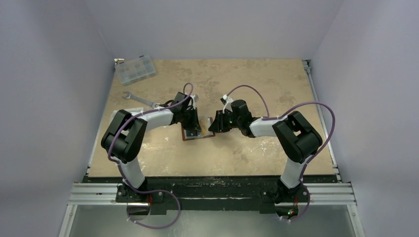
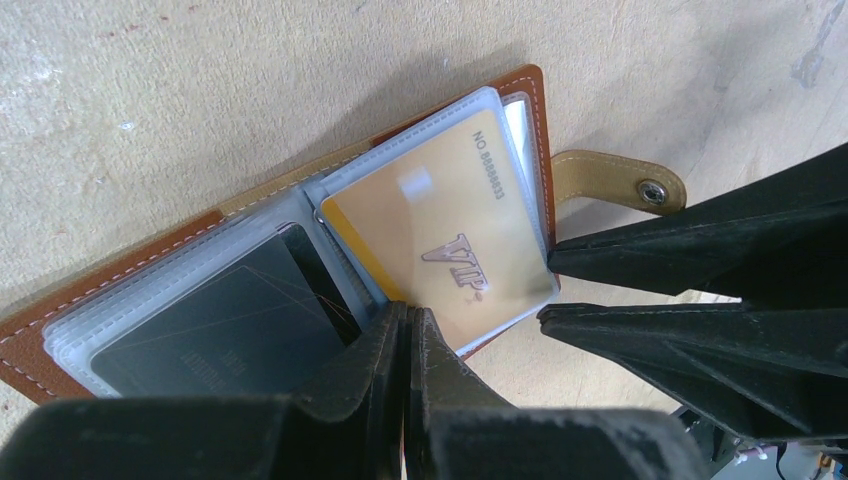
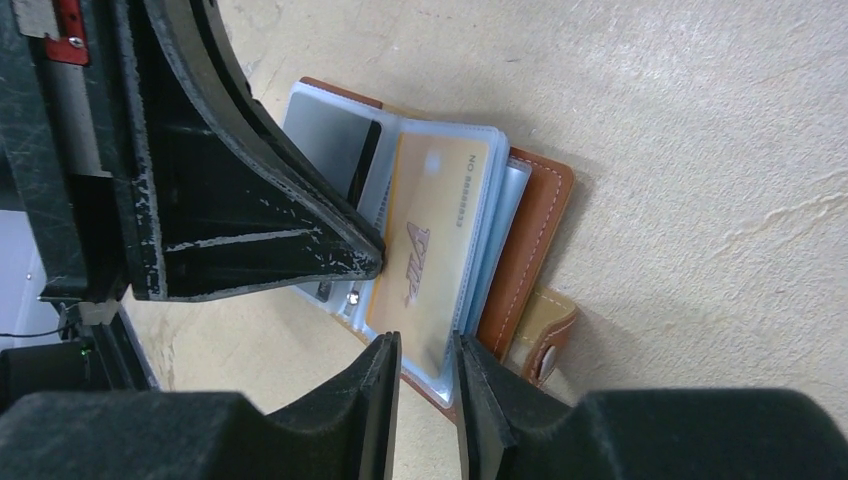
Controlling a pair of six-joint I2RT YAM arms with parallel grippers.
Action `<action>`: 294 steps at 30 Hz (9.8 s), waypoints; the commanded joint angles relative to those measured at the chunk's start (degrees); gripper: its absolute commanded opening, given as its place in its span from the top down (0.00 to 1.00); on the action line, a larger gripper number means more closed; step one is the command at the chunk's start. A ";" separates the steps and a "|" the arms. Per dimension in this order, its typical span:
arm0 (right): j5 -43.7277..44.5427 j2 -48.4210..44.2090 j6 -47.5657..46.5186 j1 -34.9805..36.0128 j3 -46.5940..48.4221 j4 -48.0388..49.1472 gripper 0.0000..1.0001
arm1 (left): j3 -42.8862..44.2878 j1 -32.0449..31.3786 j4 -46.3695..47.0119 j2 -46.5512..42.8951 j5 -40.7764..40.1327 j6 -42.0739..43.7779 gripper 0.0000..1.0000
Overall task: Put the credit cards into the card holder
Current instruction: Insert the credit card into the card holder, then turn over the card slot in the card holder, then pick up the credit card from the storage box, then insert the credit card into the card holder.
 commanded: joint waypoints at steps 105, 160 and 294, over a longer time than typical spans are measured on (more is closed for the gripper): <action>-6.26 -0.11 8.76 1.26 -3.98 17.78 0.53 | 8.58 40.52 -30.40 -24.23 -40.06 14.69 0.04; -14.16 0.70 14.66 -3.25 -5.54 25.40 0.53 | 12.51 40.94 -30.29 -5.12 -48.42 17.71 0.50; -14.92 -23.15 35.70 -9.18 -15.73 46.27 0.56 | -21.72 5.49 74.79 -21.24 38.28 -35.95 1.00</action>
